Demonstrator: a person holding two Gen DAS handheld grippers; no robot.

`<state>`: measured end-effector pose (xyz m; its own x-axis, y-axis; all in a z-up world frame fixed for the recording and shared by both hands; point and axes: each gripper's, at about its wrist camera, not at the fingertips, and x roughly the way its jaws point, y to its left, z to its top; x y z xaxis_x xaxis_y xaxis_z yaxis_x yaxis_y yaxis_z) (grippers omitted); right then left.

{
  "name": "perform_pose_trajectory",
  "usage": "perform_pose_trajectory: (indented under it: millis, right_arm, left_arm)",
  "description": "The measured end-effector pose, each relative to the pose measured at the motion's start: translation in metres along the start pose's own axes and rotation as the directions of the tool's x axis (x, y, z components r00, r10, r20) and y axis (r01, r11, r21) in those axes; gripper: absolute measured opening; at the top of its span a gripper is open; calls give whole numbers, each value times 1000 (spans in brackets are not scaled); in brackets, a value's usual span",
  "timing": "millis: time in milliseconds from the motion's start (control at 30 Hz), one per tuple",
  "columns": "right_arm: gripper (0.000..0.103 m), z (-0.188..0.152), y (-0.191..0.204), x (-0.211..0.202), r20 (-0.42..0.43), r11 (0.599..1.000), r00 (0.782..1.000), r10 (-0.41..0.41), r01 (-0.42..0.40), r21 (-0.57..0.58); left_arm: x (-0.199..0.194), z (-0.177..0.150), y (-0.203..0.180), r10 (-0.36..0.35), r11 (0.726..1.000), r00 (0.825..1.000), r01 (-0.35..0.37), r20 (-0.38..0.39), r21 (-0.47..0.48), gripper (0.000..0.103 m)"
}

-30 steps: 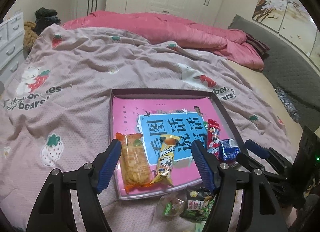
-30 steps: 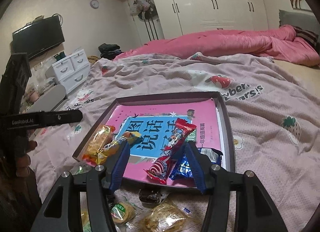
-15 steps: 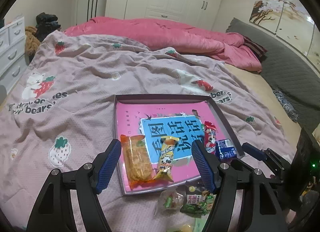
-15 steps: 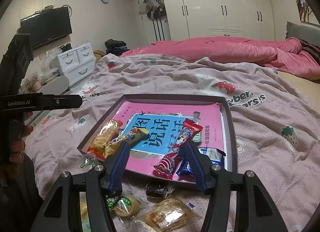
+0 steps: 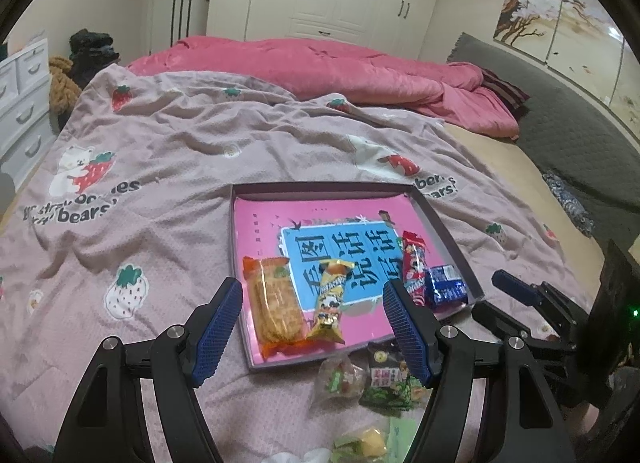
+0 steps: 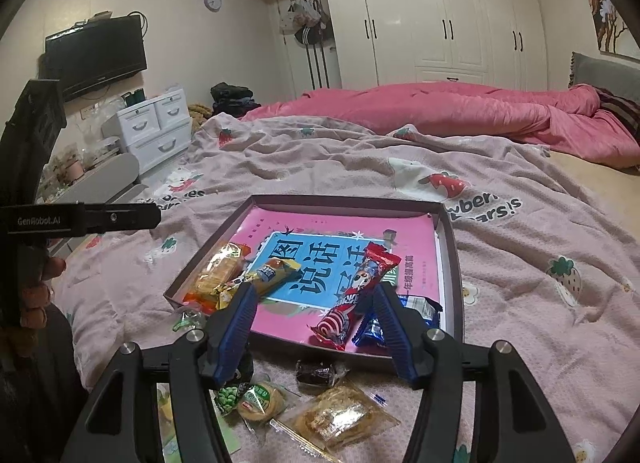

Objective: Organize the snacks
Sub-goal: 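Withdraw both open tools from the tray toward the loose snacks, then grasp the clear yellow candy bag with left tool while right tool grasps green pea bag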

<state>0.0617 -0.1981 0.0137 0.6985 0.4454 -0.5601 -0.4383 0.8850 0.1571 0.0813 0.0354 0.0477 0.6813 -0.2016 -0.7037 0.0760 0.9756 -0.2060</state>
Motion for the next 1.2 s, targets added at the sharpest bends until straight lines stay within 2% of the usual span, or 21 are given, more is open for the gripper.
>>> perform_pose_trajectory:
  millis: [333,833,1200]
  right_arm:
    - [61,-1,-12,-12,9,999,1000,-24,24,40]
    - [61,-4,-15,-28,17,997,999,-46,45,60]
    - [61,-9,-18,-33,2,995,999,-49,49,89]
  left_arm:
    - [0,-23,-11,-9,999,998,11,-55,47,75]
    - [-4,-41,-21,-23,996,995,30,-93,79,75]
    - [2,-63,-31,-36,993,986,54,-165,108,75]
